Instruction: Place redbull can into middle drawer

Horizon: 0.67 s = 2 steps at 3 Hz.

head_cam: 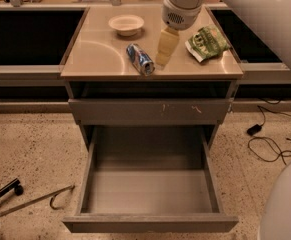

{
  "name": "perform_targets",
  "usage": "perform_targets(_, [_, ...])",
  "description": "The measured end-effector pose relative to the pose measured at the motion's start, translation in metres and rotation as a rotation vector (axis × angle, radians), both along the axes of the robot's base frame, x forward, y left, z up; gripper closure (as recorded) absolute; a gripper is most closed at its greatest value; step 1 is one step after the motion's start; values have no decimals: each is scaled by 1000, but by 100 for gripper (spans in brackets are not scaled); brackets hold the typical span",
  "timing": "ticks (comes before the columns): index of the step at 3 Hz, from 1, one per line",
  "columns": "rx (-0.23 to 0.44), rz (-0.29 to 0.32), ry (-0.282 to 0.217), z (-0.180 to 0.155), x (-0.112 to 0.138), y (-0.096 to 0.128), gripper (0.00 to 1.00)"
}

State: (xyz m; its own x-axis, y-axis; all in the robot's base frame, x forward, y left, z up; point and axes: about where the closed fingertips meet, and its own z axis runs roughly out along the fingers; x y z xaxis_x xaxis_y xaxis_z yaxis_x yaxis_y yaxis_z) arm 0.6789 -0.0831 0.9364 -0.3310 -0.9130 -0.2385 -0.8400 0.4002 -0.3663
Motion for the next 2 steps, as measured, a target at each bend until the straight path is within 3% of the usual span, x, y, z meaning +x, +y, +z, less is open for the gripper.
perform_targets(1, [144,-148,-4,-24,27,8,0])
perform_targets(2, [279,-278,27,-51,54,21,0])
